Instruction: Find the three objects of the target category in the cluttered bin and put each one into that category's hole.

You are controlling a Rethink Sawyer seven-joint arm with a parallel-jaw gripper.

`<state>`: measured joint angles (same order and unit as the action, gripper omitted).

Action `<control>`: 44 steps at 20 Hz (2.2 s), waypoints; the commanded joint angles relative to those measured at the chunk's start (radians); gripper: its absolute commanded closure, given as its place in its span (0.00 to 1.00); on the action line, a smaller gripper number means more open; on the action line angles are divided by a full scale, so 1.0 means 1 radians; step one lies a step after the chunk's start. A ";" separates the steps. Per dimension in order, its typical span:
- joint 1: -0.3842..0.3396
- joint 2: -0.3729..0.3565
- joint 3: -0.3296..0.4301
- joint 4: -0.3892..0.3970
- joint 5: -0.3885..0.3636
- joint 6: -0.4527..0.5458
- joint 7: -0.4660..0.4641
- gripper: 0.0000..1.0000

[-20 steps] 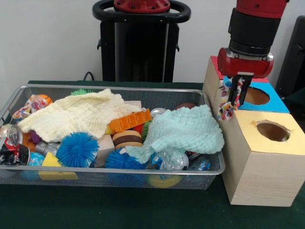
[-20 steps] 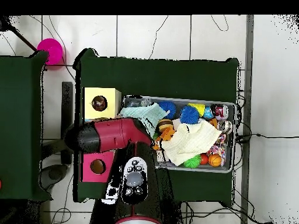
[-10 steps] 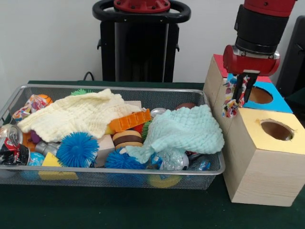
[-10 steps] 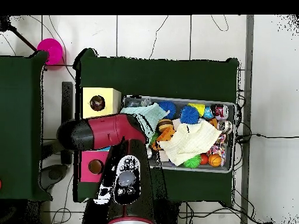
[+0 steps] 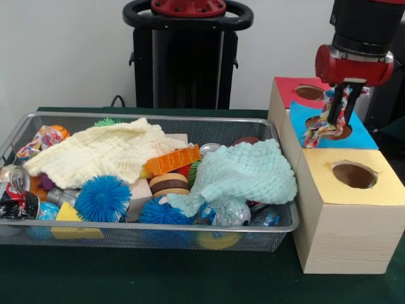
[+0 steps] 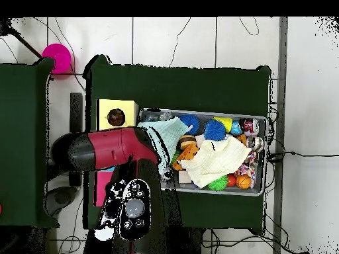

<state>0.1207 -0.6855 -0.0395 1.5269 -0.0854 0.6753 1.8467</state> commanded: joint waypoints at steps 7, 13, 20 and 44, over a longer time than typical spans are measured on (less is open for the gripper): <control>-0.010 -0.007 0.107 -0.022 0.042 0.088 0.068 1.00; -0.029 0.056 0.127 -0.061 0.035 0.027 0.050 1.00; -0.036 0.108 0.142 -0.097 0.031 -0.029 0.051 1.00; -0.001 0.129 0.131 -0.253 0.047 0.103 0.079 1.00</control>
<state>0.1222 -0.5906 0.0107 1.3556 -0.0645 0.7026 1.8467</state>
